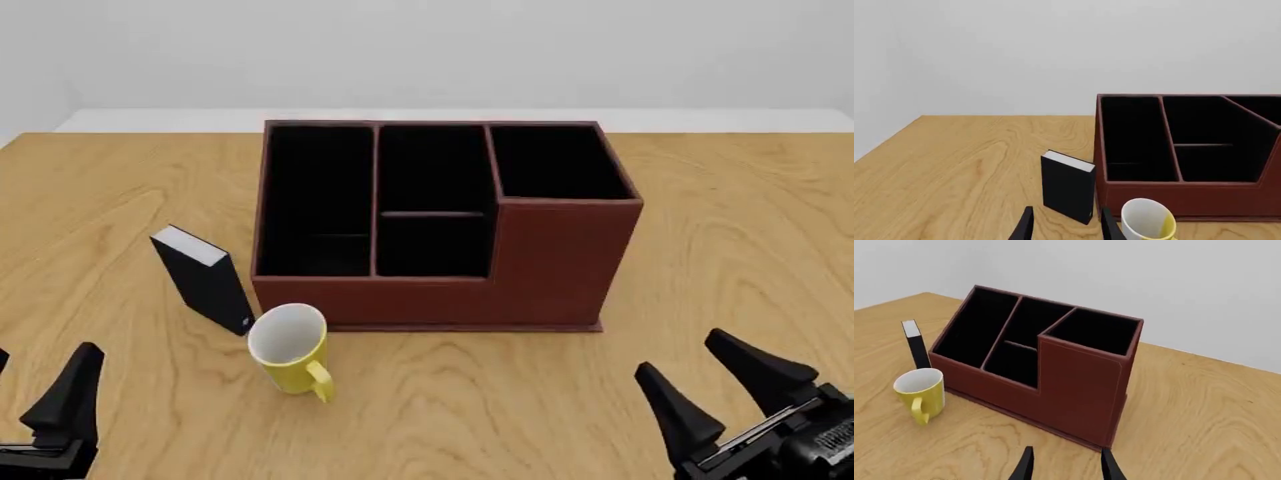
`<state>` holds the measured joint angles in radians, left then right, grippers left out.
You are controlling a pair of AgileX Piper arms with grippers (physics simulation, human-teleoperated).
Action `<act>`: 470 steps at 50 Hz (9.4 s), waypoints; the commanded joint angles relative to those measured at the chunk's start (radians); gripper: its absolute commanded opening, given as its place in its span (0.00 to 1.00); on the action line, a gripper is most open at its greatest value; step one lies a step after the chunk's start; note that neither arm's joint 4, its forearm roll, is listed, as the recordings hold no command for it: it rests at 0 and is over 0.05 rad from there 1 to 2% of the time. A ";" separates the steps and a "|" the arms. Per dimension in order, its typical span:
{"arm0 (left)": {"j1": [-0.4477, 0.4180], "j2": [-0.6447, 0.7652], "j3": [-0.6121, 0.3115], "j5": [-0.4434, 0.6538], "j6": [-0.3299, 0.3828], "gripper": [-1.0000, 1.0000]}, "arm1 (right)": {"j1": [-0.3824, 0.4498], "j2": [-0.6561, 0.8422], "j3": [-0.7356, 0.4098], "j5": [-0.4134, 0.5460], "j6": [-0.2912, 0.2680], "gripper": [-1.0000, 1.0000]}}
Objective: Pick up the yellow and white mug and place it to the right of the caddy.
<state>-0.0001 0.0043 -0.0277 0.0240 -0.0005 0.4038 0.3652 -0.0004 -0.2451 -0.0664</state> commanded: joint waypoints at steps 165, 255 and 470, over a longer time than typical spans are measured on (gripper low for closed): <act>0.000 0.000 0.000 0.000 0.000 1.00 | 0.559 1.531 -0.536 -0.866 0.037 1.00; 0.000 0.000 0.000 0.000 0.001 1.00 | 0.598 1.721 -0.754 -0.791 0.030 1.00; 0.000 0.000 0.000 0.000 0.000 1.00 | 0.251 0.384 -0.433 -0.216 -0.101 0.00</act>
<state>-0.0002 0.0044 -0.0278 0.0242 -0.0005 0.6931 0.7815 -0.4292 -0.4798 -0.1828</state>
